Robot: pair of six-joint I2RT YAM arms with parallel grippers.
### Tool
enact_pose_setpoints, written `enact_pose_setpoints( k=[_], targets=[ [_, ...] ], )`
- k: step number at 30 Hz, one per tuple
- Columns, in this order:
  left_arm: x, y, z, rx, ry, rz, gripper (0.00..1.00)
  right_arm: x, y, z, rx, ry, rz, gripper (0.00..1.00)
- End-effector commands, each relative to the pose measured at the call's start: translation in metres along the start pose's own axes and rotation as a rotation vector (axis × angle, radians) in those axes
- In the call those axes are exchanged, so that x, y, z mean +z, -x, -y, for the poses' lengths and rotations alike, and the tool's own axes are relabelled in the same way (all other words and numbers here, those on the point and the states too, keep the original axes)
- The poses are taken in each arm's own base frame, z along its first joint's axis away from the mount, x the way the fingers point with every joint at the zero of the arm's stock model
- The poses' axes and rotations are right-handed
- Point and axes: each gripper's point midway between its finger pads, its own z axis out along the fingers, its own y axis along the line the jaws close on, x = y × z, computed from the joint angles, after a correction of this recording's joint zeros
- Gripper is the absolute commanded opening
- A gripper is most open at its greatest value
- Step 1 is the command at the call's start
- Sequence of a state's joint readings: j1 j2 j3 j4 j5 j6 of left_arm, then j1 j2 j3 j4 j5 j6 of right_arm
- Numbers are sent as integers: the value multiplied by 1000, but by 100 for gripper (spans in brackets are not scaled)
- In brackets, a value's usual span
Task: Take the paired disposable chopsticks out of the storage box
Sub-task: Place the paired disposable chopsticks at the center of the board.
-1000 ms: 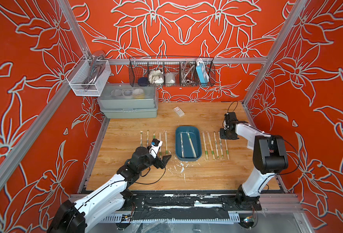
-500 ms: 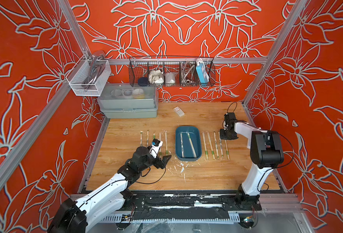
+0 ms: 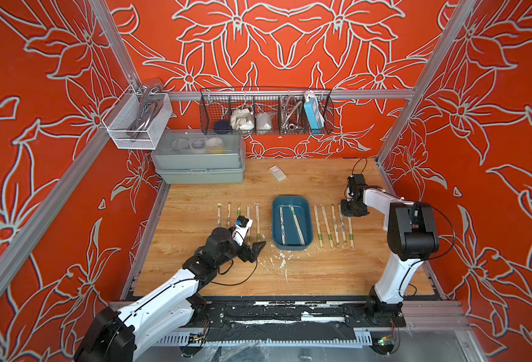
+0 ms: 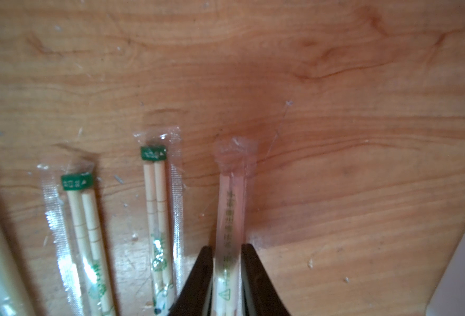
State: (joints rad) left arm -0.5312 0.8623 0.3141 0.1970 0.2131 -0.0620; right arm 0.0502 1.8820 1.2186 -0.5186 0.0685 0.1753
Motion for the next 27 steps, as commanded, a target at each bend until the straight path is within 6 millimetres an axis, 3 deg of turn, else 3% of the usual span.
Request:
enact_pose_setpoints(
  k=[1,7,16,21,23,24,27],
  targets=[
    [0,7,0,19,8,19,96,-9,7,-1,11,13,9,26],
    [-1,8,-2,-4,19,26,100,-33,14,-3,26,43,48,31],
    [-7,38,-3,-187,52,50,100,-105,17,-18,72,152,183,37],
    [-9,64,-4,-227,131,-41,88,-143,5,-48,81,310,373,44],
    [-7,73,-4,-253,158,-61,76,-153,-4,-64,46,365,442,47],
    [-6,78,-5,-277,184,-68,66,-156,-12,-69,25,373,464,48],
    [8,85,4,-305,192,-129,63,-158,-31,-80,-25,374,524,49]
  ],
)
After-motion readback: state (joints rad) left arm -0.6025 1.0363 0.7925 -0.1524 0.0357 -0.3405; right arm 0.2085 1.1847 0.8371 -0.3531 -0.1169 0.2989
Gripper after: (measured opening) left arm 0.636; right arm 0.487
